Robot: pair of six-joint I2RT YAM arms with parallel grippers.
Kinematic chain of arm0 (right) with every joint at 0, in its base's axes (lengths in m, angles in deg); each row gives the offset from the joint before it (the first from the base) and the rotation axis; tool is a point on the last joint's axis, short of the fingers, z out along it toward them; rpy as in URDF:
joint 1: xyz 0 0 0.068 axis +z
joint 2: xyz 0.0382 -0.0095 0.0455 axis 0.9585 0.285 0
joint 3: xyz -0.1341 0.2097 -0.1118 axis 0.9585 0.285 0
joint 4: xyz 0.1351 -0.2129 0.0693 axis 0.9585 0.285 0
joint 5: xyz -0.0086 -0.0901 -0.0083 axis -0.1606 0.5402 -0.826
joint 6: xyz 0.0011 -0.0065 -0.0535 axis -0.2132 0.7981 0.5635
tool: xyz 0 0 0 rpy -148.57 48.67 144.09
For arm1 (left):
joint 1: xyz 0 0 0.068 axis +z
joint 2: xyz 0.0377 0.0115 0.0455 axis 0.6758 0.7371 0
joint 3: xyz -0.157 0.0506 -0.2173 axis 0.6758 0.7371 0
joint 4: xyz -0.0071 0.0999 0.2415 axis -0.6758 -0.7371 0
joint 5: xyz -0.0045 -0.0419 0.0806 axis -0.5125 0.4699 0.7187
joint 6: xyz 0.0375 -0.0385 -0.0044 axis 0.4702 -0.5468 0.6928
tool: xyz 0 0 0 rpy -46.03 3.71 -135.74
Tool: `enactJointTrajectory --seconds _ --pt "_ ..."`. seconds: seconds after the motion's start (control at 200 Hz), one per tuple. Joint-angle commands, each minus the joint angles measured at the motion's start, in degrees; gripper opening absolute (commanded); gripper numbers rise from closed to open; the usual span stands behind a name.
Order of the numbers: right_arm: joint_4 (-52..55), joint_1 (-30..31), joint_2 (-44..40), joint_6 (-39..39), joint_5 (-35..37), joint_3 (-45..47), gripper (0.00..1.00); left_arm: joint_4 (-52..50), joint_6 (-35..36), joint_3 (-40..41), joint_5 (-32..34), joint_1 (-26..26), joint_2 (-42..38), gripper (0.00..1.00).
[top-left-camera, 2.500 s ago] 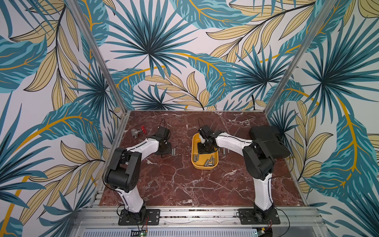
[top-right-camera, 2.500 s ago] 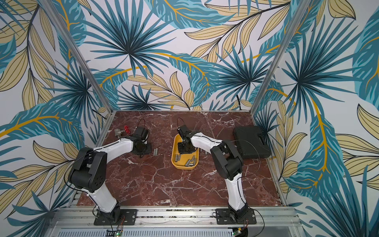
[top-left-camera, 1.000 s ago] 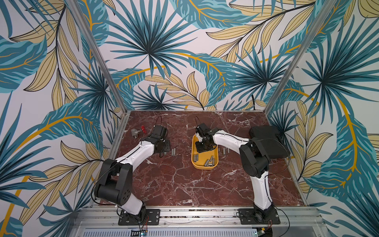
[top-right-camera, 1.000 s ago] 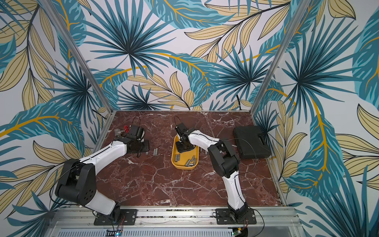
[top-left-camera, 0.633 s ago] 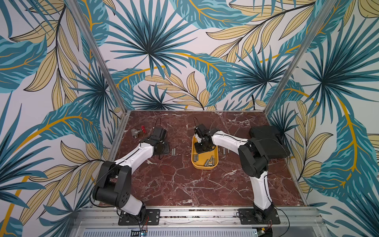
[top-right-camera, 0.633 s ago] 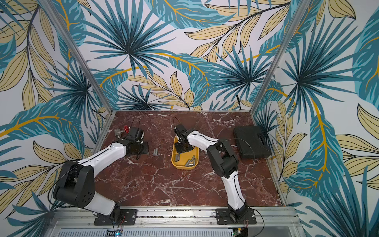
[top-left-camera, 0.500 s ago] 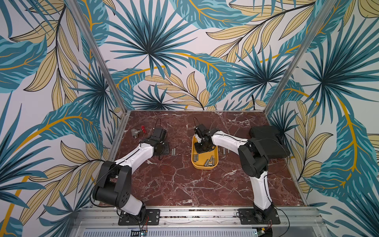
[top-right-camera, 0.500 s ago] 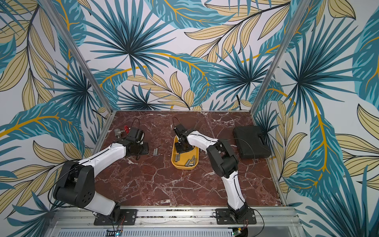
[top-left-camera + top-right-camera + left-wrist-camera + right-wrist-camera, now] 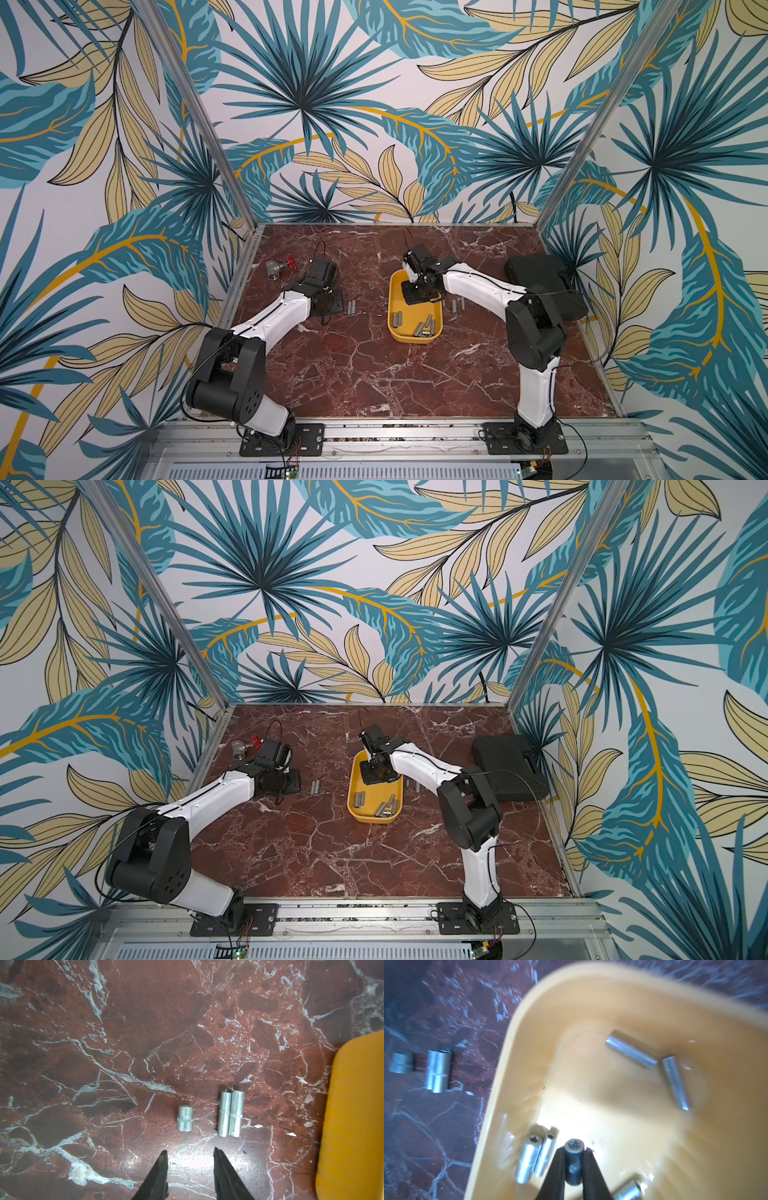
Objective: Take out the socket from the storage box
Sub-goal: Pick up the socket head from the storage box, then place the socket head at the center of the board.
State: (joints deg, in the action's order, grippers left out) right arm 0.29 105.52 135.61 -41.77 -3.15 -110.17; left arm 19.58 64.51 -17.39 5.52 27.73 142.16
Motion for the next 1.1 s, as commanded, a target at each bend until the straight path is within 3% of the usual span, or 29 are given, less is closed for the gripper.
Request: enactJointTrajectory --seconds 0.0,0.185,0.416,1.097 --pt "-0.65 -3.76 -8.01 -1.76 0.25 4.56 0.10 0.57 -0.59 1.98 -1.00 0.11 -1.93 0.40" --pt "-2.90 -9.74 -17.41 -3.42 0.76 19.75 0.10 1.33 -0.96 1.77 -2.20 -0.92 -2.10 0.40" --pt "-4.65 -14.91 -20.43 -5.24 0.58 30.82 0.10 1.21 -1.72 -1.29 -2.03 -4.57 -1.25 0.40" --pt "-6.73 -18.19 -12.21 -3.78 2.63 31.15 0.16 1.62 -5.41 -5.50 -1.67 -14.48 3.29 0.41"
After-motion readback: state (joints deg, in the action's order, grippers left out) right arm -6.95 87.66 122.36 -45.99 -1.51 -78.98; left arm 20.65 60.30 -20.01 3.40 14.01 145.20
